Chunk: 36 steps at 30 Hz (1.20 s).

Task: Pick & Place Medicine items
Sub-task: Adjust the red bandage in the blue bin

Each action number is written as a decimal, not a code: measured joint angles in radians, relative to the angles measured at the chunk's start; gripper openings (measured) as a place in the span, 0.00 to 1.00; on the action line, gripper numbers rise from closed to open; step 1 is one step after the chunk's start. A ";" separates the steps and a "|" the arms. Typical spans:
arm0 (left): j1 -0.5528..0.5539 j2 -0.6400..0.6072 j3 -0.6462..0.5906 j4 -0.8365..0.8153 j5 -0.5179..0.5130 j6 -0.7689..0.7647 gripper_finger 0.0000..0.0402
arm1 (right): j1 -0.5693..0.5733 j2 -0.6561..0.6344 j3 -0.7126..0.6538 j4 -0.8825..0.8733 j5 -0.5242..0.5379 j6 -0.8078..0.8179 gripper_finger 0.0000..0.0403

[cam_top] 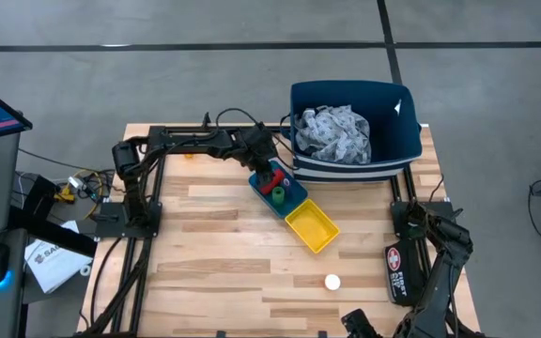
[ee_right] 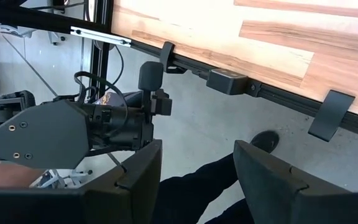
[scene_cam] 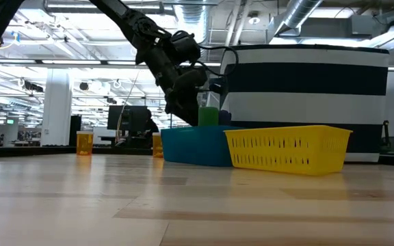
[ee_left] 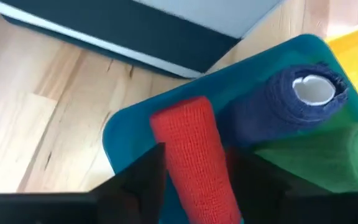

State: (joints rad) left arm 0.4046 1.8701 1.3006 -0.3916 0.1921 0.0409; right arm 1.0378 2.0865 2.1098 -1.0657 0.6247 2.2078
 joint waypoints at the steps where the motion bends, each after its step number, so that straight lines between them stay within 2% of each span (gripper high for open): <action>1: 0.000 0.001 0.000 -0.003 0.000 0.000 0.42 | 0.000 0.000 0.000 0.000 0.000 0.000 0.49; 6: 0.011 0.001 0.000 0.041 0.000 0.000 0.54 | 0.000 0.000 0.000 0.000 0.000 0.000 0.49; 10: 0.021 0.010 0.000 0.080 0.000 0.004 0.59 | 0.000 0.000 0.000 0.000 0.000 0.000 0.49; 36: 0.021 0.086 0.002 0.109 0.000 0.003 0.57 | -0.008 0.000 0.000 -0.003 -0.023 0.003 0.49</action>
State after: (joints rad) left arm 0.4259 1.9564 1.3022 -0.2824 0.1925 0.0441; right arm 1.0302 2.0865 2.1098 -1.0687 0.6014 2.2108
